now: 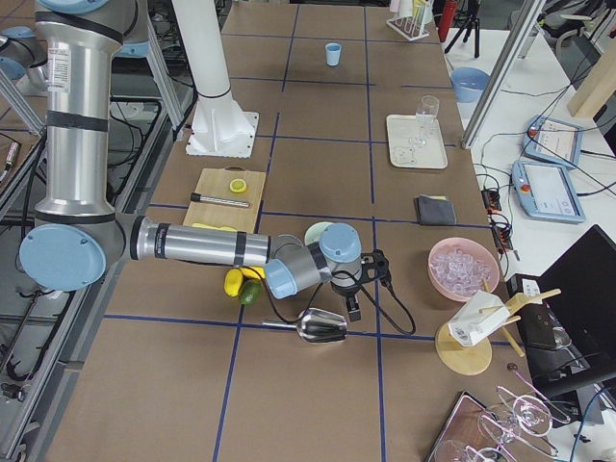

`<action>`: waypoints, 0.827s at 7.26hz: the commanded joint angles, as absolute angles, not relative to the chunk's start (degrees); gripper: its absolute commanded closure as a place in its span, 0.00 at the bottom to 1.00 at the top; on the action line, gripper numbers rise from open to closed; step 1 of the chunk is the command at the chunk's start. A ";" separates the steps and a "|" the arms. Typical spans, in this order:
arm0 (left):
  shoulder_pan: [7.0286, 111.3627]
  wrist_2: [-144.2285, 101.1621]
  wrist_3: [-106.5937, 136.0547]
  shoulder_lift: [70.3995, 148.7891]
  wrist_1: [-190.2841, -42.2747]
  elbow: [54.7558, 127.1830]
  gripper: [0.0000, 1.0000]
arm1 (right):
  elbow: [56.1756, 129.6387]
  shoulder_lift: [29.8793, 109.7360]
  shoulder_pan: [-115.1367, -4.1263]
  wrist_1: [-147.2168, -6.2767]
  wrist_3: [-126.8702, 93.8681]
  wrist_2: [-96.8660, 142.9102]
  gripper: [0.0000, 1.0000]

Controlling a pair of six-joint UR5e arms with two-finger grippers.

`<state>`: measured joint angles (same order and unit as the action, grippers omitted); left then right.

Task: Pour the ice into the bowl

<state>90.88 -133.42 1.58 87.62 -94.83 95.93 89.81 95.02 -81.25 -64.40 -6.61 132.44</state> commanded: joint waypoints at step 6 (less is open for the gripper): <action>90.88 -135.35 1.49 87.63 -94.75 95.45 0.00 | 98.10 96.58 -90.26 -92.72 5.81 128.24 0.00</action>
<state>90.85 -135.29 1.50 87.66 -94.75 95.58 98.70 94.90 -90.20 -91.86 6.46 129.25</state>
